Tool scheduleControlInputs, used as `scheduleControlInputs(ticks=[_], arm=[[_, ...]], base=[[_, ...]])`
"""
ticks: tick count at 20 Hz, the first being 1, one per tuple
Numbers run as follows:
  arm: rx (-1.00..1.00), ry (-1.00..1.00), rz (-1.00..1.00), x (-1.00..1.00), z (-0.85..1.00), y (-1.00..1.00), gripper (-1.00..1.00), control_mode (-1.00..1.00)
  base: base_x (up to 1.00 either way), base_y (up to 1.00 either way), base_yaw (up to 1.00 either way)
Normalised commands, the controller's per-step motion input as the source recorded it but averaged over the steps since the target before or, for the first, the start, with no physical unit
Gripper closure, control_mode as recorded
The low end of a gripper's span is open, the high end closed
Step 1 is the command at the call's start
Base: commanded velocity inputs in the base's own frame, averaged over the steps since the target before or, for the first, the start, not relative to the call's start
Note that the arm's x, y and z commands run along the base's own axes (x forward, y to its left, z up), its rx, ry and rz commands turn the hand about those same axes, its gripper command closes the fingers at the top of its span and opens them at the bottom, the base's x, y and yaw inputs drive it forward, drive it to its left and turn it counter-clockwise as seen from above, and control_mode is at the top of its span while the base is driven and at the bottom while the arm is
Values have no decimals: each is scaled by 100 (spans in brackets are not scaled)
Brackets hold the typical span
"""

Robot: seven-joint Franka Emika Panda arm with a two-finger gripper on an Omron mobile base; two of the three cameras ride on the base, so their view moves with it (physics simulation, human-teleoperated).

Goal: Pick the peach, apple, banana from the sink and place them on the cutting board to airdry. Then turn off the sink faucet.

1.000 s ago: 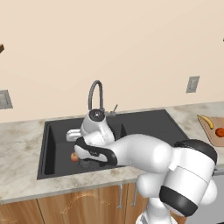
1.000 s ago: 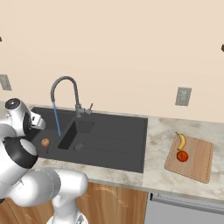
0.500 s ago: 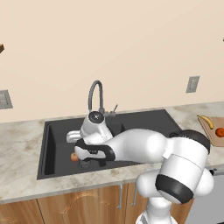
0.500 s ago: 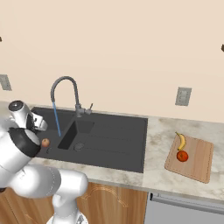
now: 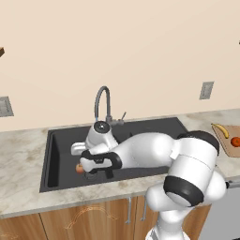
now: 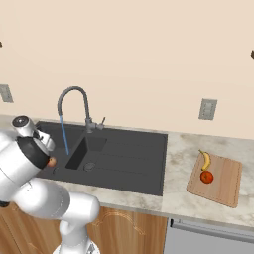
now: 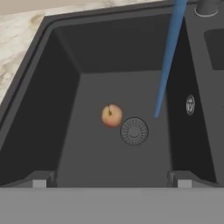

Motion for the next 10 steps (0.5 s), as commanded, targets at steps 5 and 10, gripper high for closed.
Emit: scheduleControlInputs(ticks=[5,10], arm=[[0,2,0,9,-17,0,-100,-100],[0,1,0,11,-15,1,-100,-100]], base=[[0,0,0],[0,0,0]])
